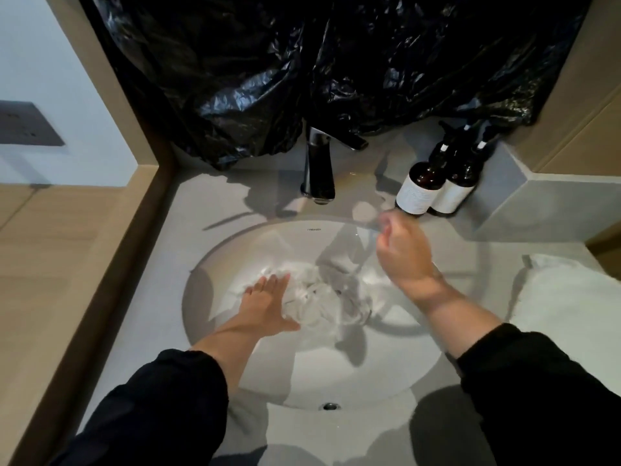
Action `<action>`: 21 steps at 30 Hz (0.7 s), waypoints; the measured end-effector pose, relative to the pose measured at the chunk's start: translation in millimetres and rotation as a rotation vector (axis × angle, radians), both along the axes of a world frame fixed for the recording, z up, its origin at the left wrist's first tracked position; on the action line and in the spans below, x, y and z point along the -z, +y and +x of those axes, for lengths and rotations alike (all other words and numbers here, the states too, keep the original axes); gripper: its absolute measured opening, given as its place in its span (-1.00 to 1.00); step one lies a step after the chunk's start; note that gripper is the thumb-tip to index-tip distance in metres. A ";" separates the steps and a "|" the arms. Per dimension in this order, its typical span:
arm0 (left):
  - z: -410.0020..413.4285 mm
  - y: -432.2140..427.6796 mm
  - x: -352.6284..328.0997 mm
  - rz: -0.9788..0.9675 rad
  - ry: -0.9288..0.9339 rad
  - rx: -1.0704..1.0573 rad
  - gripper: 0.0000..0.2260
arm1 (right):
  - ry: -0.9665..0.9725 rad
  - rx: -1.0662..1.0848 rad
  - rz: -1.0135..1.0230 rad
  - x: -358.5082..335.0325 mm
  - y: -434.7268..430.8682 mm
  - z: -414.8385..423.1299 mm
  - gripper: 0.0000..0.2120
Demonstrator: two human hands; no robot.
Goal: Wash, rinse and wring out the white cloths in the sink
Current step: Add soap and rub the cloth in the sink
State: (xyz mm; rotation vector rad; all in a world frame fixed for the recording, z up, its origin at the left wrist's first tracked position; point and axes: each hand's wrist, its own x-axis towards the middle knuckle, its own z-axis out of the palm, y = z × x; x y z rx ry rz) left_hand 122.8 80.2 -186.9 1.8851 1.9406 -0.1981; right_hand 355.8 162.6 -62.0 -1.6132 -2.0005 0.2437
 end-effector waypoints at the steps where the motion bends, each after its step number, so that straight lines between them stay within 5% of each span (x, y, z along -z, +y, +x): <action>1: -1.8 0.7 0.6 -0.024 0.024 0.029 0.04 | -0.166 -0.079 -0.196 18.8 -4.0 -9.3 -0.67; 3: -2.4 2.3 3.2 -0.067 0.109 0.103 0.09 | -0.469 -0.185 -0.560 55.0 -8.7 -22.9 -0.44; 5: 0.1 6.2 7.7 -0.083 0.226 0.175 0.12 | -0.650 -0.218 -0.709 86.5 -12.6 -28.1 -0.20; 8: 0.9 18.7 9.3 -0.035 0.365 0.278 0.03 | -0.833 -0.241 -0.596 120.1 -17.8 -28.1 -0.10; 10: 0.4 29.0 6.7 -0.005 0.318 0.252 -0.15 | -0.704 -0.299 -0.545 134.1 -9.1 -24.2 -0.26; 13: -1.7 40.5 -8.2 -0.039 -0.079 -0.102 -0.37 | -0.075 -0.128 -0.858 127.7 16.3 -13.3 -0.41; 17: -0.9 49.4 -24.8 -0.189 -1.060 -0.525 -0.72 | 0.521 -0.091 -0.925 89.7 20.1 -17.0 -0.49; 19: 13.5 50.9 -28.2 -0.240 -1.306 -0.691 -0.84 | 0.591 -0.093 -0.770 78.1 4.7 -36.8 -0.61; 21: 26.4 50.3 -32.4 -0.269 -1.393 -0.880 -0.75 | 0.341 -0.073 -0.400 77.9 -18.6 -60.2 -0.79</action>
